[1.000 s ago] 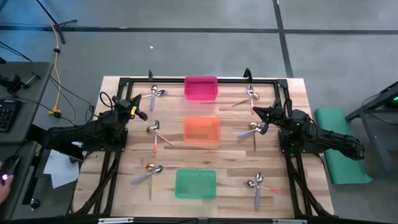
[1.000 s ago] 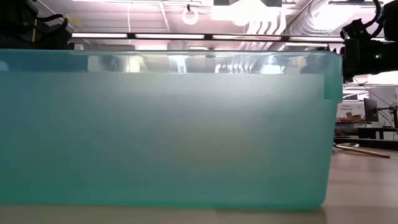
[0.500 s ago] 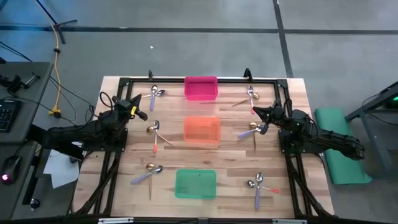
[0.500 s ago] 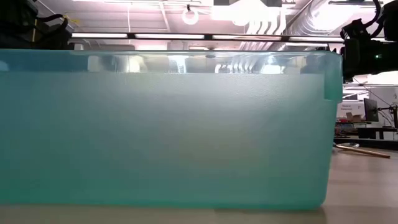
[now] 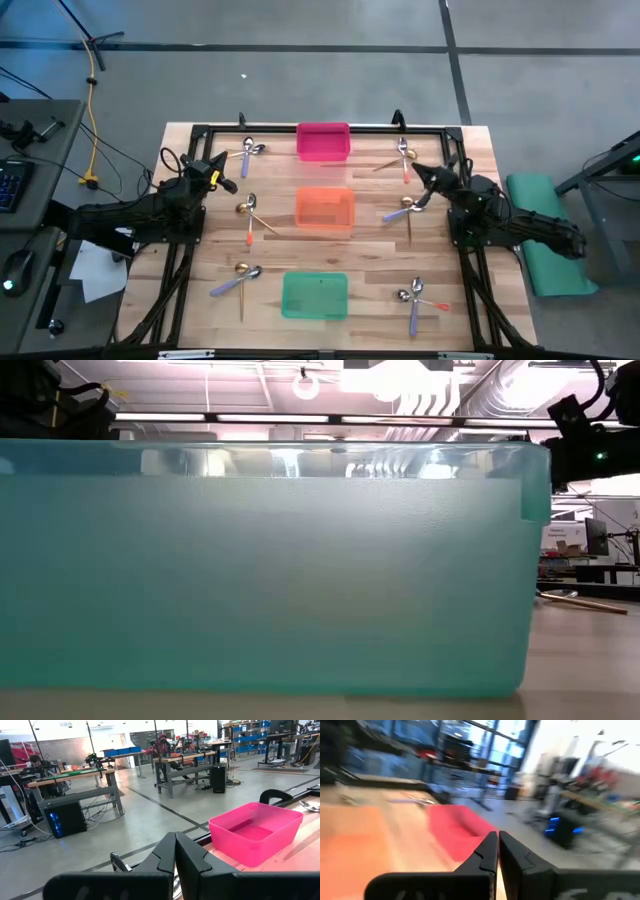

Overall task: Sort silverware by color (type)
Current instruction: Put the middle violet spoon into the orange bin

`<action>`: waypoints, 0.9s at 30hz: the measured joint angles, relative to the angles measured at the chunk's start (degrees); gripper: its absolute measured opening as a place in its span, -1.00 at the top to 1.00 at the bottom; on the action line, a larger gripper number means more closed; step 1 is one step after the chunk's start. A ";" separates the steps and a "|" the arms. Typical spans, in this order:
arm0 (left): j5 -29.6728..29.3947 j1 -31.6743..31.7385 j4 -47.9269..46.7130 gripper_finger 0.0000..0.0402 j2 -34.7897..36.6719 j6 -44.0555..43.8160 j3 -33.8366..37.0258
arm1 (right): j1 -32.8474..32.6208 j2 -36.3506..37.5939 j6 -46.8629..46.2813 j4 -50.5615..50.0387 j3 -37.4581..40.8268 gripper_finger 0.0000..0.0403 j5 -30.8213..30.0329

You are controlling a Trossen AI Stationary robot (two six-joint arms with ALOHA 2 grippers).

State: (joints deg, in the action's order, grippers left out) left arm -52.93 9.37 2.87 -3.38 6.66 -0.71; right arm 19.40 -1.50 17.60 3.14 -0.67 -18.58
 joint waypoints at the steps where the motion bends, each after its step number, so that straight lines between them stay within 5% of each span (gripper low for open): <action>1: 0.00 -0.01 0.00 1.00 0.00 0.01 -0.01 | 0.20 0.00 1.73 0.06 0.00 1.00 -0.92; 18: 0.00 -0.02 0.00 1.00 0.00 0.00 -0.02 | 0.50 0.00 2.94 0.20 0.00 1.00 -0.91; 27: 0.00 -0.02 0.00 1.00 0.00 0.02 0.00 | 0.46 0.02 -19.30 3.17 0.00 1.00 5.43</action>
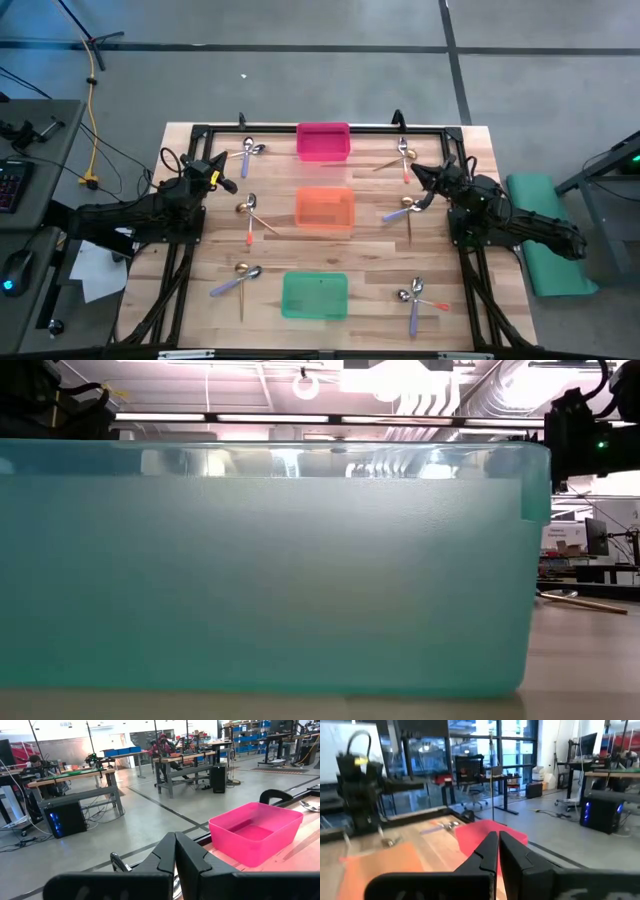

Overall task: Sort silverware by color (type)
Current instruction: Put the middle violet spoon into the orange bin

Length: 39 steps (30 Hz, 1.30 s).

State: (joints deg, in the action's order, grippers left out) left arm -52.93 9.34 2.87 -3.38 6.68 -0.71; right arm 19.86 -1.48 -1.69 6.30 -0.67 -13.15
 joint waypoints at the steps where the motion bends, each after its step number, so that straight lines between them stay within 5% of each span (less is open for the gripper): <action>1: 0.00 0.00 0.00 1.00 0.00 0.00 0.00 | 0.00 0.00 -0.20 0.35 0.00 1.00 0.04; 12: 0.00 0.00 0.00 1.00 0.00 0.00 -0.01 | 0.00 -2.01 -3.43 10.57 0.02 1.00 -0.23; 22: 0.00 0.01 0.00 1.00 0.00 0.00 -0.02 | -0.02 -18.79 -11.45 7.76 -5.63 1.00 -6.32; 29: 0.00 0.02 0.00 1.00 0.00 -0.01 0.00 | -1.49 -33.03 -20.09 -6.43 -16.77 0.94 -9.77; 39: 0.00 0.00 0.00 1.00 0.00 -0.02 -0.02 | -9.10 -50.41 -39.81 -31.56 -32.05 0.56 -11.43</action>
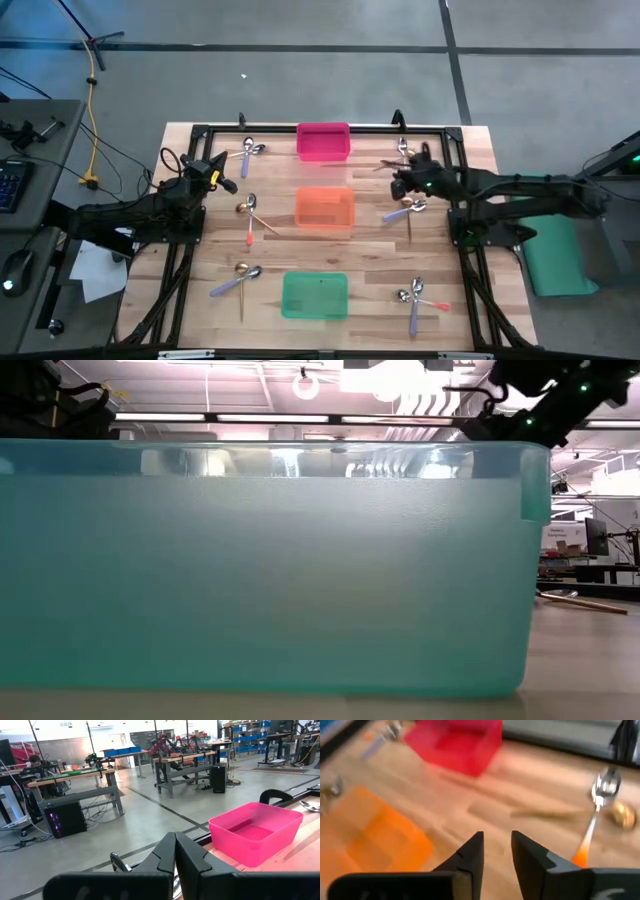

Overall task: Sort silverware by color (type)
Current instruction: Put the middle violet spoon into the orange bin

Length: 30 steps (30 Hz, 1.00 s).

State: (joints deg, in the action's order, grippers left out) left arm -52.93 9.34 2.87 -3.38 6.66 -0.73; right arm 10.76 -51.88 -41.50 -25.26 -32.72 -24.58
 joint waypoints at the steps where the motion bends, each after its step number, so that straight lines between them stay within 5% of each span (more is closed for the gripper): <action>1: 0.00 0.01 0.02 1.00 0.00 0.02 -0.01 | -0.71 -1.70 -2.00 -1.95 -1.11 0.53 -0.01; 12: 0.00 0.01 0.01 1.00 0.00 0.02 0.01 | 3.34 -17.65 -11.92 -10.79 -6.58 0.46 1.01; 22: 0.00 0.00 0.00 1.00 0.00 0.02 0.02 | 11.52 -22.84 4.93 -12.81 -11.87 0.44 9.64; 30: 0.00 0.01 0.01 1.00 0.00 0.02 0.02 | 1.01 -22.82 13.31 -21.39 -19.44 0.20 12.33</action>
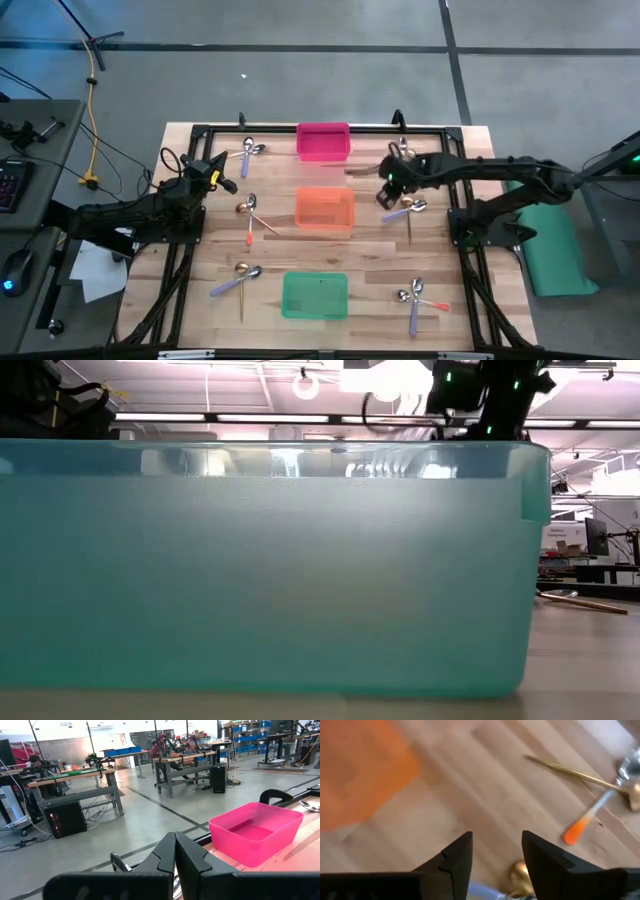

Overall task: Sort silverware by color (type)
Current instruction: Put the middle violet spoon into the orange bin

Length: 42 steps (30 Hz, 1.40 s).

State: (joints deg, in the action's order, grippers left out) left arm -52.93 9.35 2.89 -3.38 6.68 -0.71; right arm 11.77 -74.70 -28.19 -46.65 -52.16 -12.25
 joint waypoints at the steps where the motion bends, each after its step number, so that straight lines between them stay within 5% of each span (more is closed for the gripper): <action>1: 0.00 0.01 0.01 1.00 0.00 0.00 -0.01 | -2.44 0.00 0.05 -0.59 -0.50 0.18 -0.77; 8: 0.00 -0.01 -0.01 1.00 0.00 0.00 -0.02 | -16.55 0.00 1.51 -2.28 1.28 0.15 -1.49; 14: 0.00 0.01 -0.01 1.00 0.00 -0.02 -0.02 | -20.66 0.00 2.06 -3.63 5.10 0.15 -1.67; 27: 0.00 -0.01 0.01 1.00 0.00 0.00 -0.02 | -14.08 0.00 15.57 3.24 12.18 0.14 -0.67; 42: 0.00 -0.01 -0.01 1.00 0.00 -0.02 -0.02 | -5.07 -0.02 32.22 3.67 12.20 0.15 9.39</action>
State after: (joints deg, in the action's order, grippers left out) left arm -52.93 9.34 2.88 -3.38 6.66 -0.73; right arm 6.70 -74.72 4.02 -42.98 -39.97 -2.86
